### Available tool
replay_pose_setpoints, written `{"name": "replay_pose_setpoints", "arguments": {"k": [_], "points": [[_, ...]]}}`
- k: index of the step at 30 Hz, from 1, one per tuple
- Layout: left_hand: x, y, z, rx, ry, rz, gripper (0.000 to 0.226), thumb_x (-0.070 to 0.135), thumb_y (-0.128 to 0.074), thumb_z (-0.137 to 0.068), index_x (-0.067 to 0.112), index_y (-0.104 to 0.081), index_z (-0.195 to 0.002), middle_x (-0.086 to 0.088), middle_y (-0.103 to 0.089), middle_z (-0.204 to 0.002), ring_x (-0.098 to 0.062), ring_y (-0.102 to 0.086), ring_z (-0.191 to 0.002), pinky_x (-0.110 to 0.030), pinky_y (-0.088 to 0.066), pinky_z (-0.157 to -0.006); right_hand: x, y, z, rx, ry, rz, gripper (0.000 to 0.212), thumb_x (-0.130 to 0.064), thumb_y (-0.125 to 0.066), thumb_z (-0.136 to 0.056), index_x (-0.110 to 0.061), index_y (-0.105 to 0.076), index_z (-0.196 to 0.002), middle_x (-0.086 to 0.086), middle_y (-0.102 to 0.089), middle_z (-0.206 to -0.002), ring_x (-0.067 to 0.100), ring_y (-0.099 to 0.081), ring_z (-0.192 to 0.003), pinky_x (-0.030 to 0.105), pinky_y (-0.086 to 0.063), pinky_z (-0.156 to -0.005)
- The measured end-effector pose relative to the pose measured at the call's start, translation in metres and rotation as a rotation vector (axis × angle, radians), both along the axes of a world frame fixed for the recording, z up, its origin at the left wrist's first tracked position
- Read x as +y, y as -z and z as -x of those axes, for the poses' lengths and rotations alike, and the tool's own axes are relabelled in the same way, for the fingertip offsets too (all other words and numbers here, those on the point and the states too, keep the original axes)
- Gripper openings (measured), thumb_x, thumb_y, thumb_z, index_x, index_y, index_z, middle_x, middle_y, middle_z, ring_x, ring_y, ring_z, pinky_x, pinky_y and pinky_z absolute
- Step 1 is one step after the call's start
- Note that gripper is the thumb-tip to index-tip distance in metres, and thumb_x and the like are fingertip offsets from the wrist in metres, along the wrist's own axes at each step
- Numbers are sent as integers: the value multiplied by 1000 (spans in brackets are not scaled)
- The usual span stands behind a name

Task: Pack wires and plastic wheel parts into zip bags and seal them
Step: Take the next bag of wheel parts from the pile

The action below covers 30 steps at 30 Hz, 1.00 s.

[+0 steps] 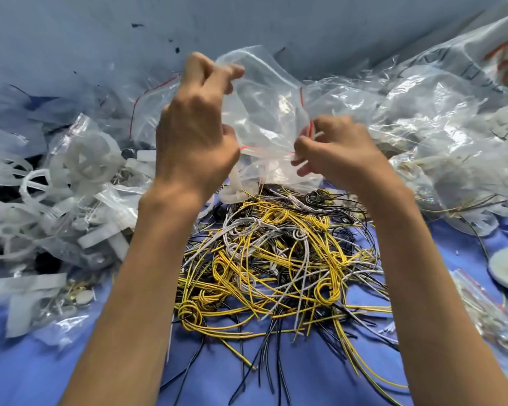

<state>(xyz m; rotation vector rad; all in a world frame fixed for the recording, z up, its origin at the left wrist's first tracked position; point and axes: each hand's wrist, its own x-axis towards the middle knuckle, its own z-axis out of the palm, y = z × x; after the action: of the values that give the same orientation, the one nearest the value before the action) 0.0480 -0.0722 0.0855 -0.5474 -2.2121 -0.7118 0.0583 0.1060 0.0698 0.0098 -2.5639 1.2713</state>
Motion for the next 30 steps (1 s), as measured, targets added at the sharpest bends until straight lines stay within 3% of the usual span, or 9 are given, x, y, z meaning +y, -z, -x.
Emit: {"name": "replay_pose_setpoints", "arguments": {"k": [2,4,8,11,16,19,23,26,30], "points": [[-1,0,0,13,-23,13,67,-14,-45,-72,15,-51,-131,-10,-48,-119,-24,-56,-96,-35,-52,-80,1,3,1,33,45,-123,25,-33,-66,-84,-15,-54,-97,4,-68,-90,17,-67,-77,36,-55,-74],[-1,0,0,5,-50,79,72,-15,-45,-71,16,-48,-135,-10,-46,-123,-27,-49,-106,-33,-48,-83,-6,1,0,340,99,-197,36,-30,-70,-82,-8,-52,-103,4,-60,-96,19,-61,-82,30,-51,-72],[7,4,0,-89,48,253,72,-15,-44,-68,15,-50,-133,-8,-48,-126,-31,-38,-112,-45,-41,-92,-21,-10,-8,770,-42,-181,10,0,-59,-76,3,-61,-86,10,-60,-86,19,-60,-72,27,-53,-67],[10,10,4,-217,162,375,67,-17,-43,-67,12,-55,-126,-7,-50,-123,-28,-37,-113,-49,-38,-93,-26,-5,-10,496,-155,-190,12,-1,-57,-77,-3,-67,-85,10,-70,-82,21,-67,-74,37,-53,-70],[-4,12,10,-294,184,302,74,-21,-41,-69,20,-60,-127,5,-56,-129,-21,-41,-119,-46,-36,-101,-8,7,-7,-80,-144,-540,67,-43,-70,-81,-26,-42,-139,-3,-52,-139,15,-51,-123,37,-41,-101],[-2,9,9,-281,168,246,66,-19,-40,-71,22,-68,-114,10,-59,-127,-19,-44,-117,-45,-37,-101,-12,11,-4,-39,-124,-576,81,-52,-65,-81,-25,-26,-147,-4,-43,-147,17,-50,-125,35,-38,-99],[-7,7,11,-247,119,194,55,-14,-44,-72,30,-75,-81,12,-59,-127,-16,-44,-115,-39,-39,-101,-15,19,3,-37,-61,-588,60,-49,-42,-96,-25,-23,-147,-3,-42,-148,25,-47,-128,47,-35,-106],[-12,12,19,-299,23,246,52,-11,-44,-78,23,-72,-106,8,-50,-140,-20,-39,-126,-40,-33,-107,-13,23,7,-35,-58,-583,58,-46,-44,-96,-27,-23,-147,-8,-54,-137,25,-49,-125,47,-39,-103],[-12,16,19,-290,-35,197,58,-2,-45,-83,22,-50,-136,5,-45,-144,-26,-40,-127,-44,-35,-107,-20,25,6,26,-70,-554,88,-44,-67,-84,-30,-10,-150,-12,-52,-138,22,-59,-115,47,-42,-102]]}}
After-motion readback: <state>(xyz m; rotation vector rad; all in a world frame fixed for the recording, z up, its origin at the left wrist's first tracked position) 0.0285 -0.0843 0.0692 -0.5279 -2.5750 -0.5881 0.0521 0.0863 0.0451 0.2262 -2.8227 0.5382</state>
